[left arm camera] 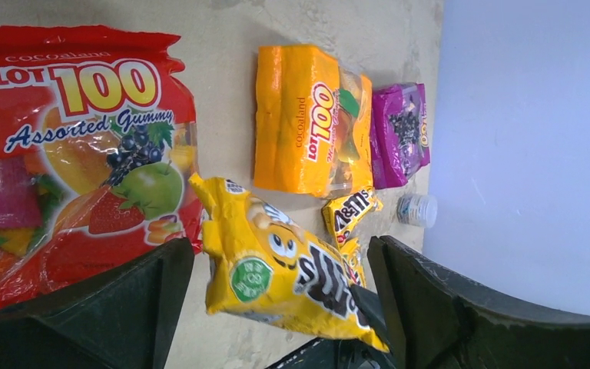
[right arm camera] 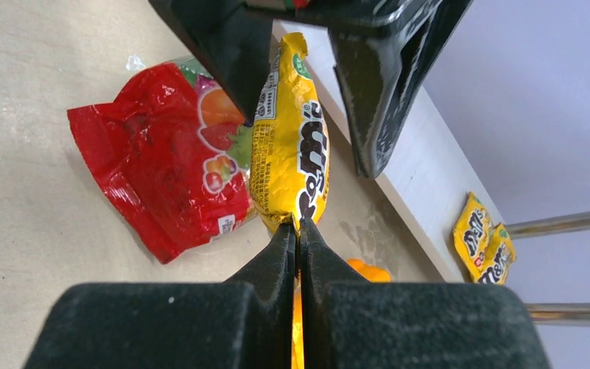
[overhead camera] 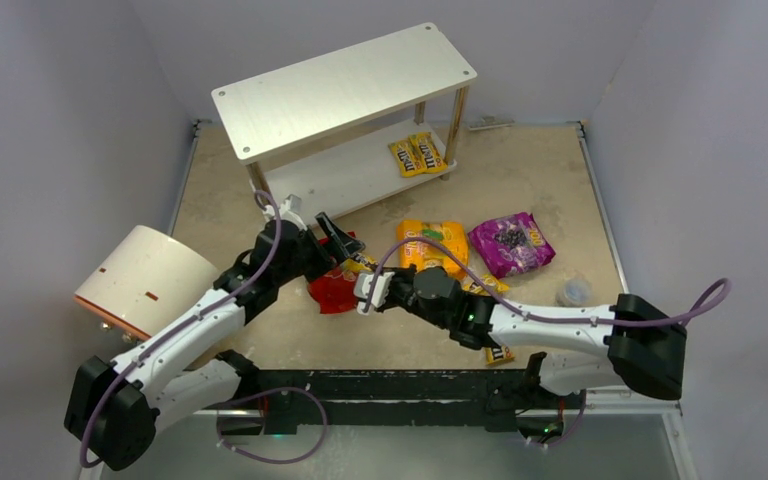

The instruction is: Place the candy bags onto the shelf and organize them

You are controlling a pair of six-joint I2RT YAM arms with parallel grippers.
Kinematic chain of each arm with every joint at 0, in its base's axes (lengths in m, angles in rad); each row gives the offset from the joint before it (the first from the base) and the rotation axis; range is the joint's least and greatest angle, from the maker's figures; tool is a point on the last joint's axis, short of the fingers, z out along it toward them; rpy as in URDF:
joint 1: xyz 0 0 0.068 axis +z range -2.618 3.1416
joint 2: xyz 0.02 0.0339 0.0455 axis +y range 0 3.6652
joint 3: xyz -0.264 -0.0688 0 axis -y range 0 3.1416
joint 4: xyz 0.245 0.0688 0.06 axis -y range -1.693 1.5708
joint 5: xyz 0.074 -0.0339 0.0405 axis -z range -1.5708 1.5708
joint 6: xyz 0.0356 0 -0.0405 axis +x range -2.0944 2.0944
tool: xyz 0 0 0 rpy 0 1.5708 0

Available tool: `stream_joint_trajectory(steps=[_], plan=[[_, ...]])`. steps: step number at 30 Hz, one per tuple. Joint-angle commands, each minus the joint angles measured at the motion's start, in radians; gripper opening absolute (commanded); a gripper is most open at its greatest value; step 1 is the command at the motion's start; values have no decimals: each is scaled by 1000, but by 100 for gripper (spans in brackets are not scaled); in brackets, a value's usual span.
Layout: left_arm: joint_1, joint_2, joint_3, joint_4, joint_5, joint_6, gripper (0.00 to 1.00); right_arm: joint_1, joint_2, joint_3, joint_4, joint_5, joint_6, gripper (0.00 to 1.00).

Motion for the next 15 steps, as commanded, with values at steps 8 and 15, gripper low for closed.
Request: stream_joint_trajectory(steps=[8, 15], plan=[[6, 18, 19, 46, 3, -41, 51, 63, 7, 19, 90, -43, -66, 5], [7, -2, 14, 43, -5, -34, 19, 75, -2, 5, 63, -118, -51, 17]])
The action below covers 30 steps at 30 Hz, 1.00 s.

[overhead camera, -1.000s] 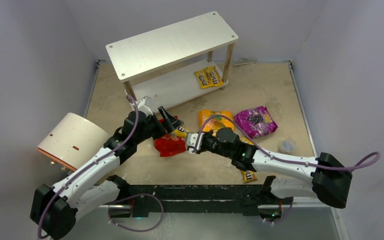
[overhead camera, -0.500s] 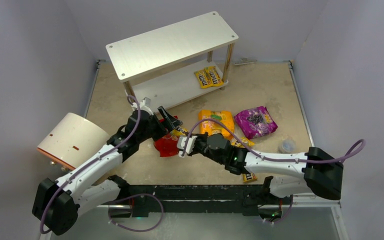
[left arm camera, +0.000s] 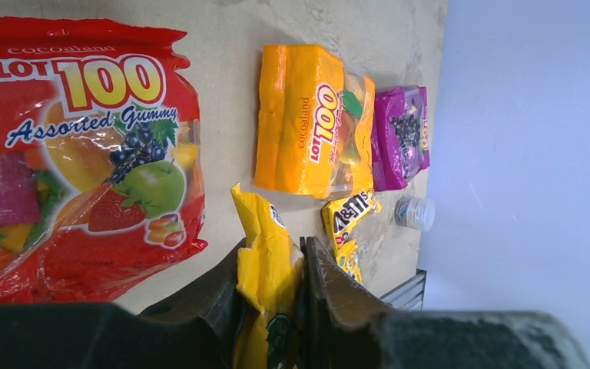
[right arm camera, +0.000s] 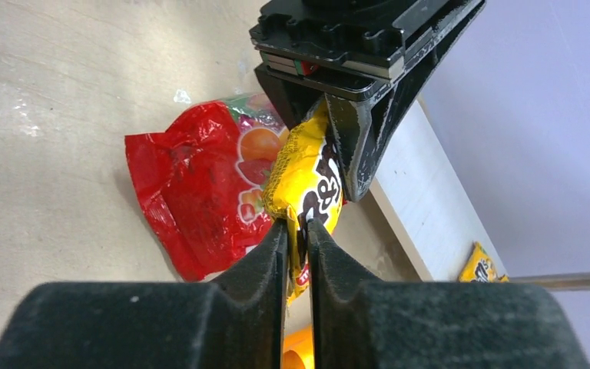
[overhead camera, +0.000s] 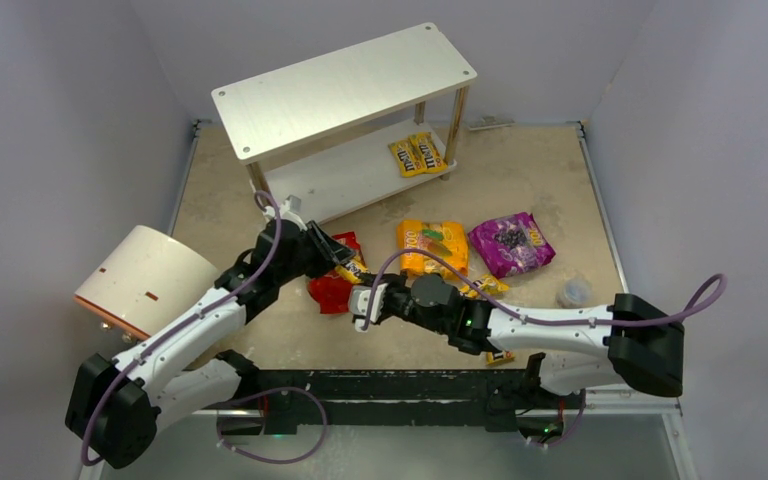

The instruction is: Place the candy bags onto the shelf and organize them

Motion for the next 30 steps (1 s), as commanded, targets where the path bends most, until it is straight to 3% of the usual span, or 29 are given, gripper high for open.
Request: stream_joint_trajectory(steps=[1, 3, 6, 8, 11, 16, 22, 24, 26, 30], plan=[[6, -27, 14, 44, -7, 1, 15, 12, -12, 3, 15, -88, 4, 22], [6, -28, 14, 60, -6, 21, 9, 13, -23, 8, -26, -143, 20, 41], [6, -32, 13, 123, 26, 105, 2, 14, -55, 16, -131, -249, 46, 80], [6, -45, 17, 173, 46, 180, 2, 14, -103, -2, -168, -263, 81, 97], [6, -78, 12, 272, 118, 336, 1, 13, -248, -86, -133, -271, 134, 99], [6, -101, 12, 385, 354, 599, 0, 13, -492, -233, -68, -349, 244, 99], [7, -123, -10, 502, 613, 727, 0, 15, -609, -265, -97, -325, 234, 99], [7, -134, -6, 505, 583, 694, 0, 14, -598, -259, -53, -263, 207, 99], [6, -131, 25, 454, 461, 621, 0, 14, -564, -238, -21, -229, 162, 99], [6, -72, 147, 199, 249, 457, 0, 16, -406, -162, 21, -204, 27, 99]])
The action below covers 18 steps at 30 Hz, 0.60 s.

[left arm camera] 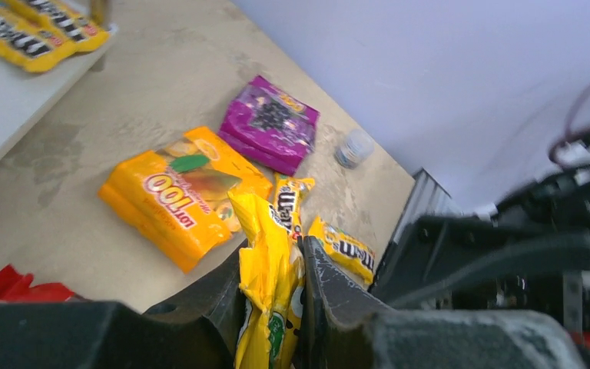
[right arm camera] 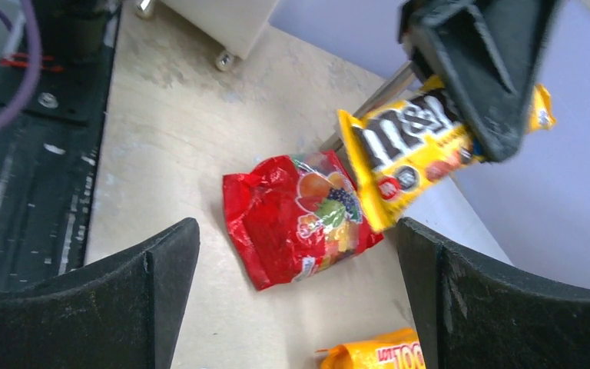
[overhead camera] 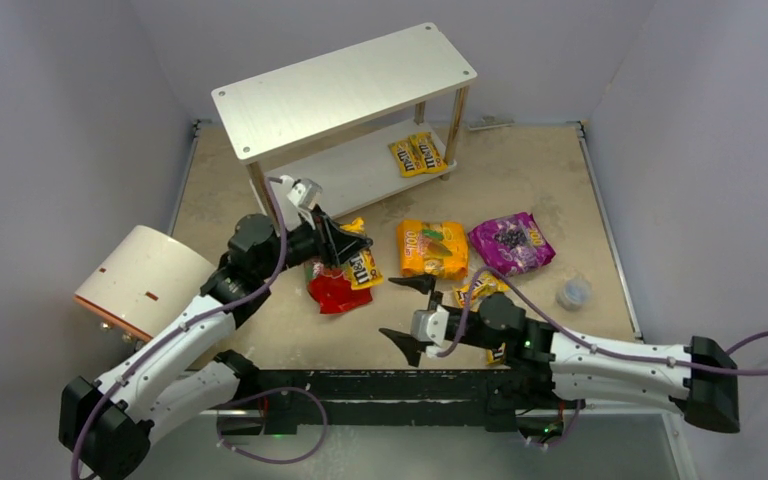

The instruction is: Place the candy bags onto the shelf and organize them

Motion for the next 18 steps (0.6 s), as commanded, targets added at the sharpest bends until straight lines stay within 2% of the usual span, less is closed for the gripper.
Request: stream_joint_trajectory(steps=[1, 3, 6, 11, 15, 18], plan=[[7, 60, 161, -225, -222, -167, 0, 5, 164, 114, 89, 86, -168, 99], [6, 91, 216, -352, -259, -218, 0, 19, 250, 161, 97, 189, -254, 98], [6, 105, 258, -448, -297, -283, 0, 35, 339, 183, 188, 332, -385, 98], [6, 104, 264, -559, -399, -381, 0, 35, 368, 159, 300, 352, -446, 96], [7, 113, 262, -565, -375, -420, 0, 35, 382, 142, 390, 336, -469, 95], [7, 118, 263, -566, -362, -453, 0, 35, 424, 169, 391, 327, -486, 93]])
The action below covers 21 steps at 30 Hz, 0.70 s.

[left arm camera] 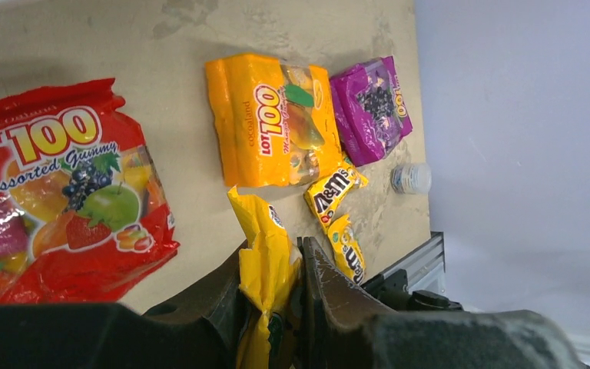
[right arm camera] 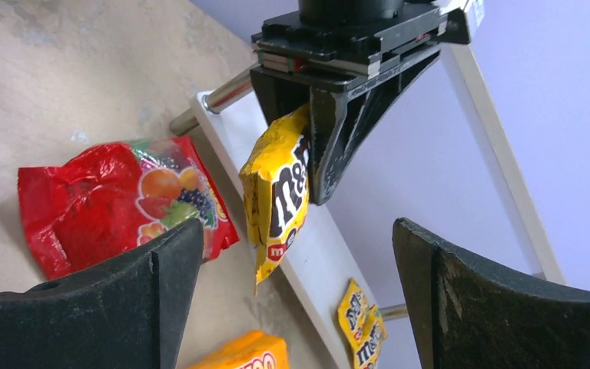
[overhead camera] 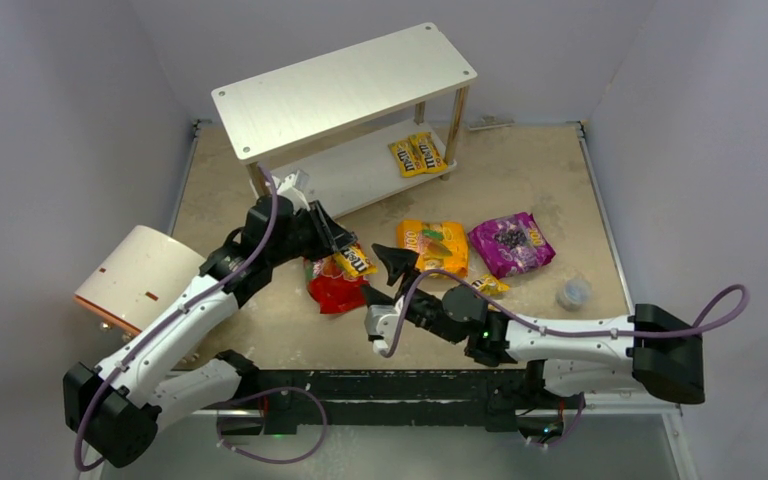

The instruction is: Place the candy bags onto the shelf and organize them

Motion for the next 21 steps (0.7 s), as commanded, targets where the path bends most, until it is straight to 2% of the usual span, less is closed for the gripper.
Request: stream_joint_trajectory(steps=[1, 6, 11, 15, 17, 21], plan=[[0, 2, 37, -15, -2, -93, 0, 2, 55, 37, 109, 25, -57, 91], [0, -8, 19, -12, -14, -162, 0, 2, 119, 45, 140, 39, -56, 82], [0, -11, 0, 1, -5, -196, 0, 2, 176, 36, 270, 23, -43, 65], [0, -10, -14, 7, -3, -221, 0, 1, 205, 37, 323, 20, -38, 60], [0, -10, -22, 14, 3, -231, 0, 2, 213, 43, 319, 18, -40, 54], [0, -16, -27, 10, -3, -240, 0, 2, 209, 42, 309, 28, -43, 33]])
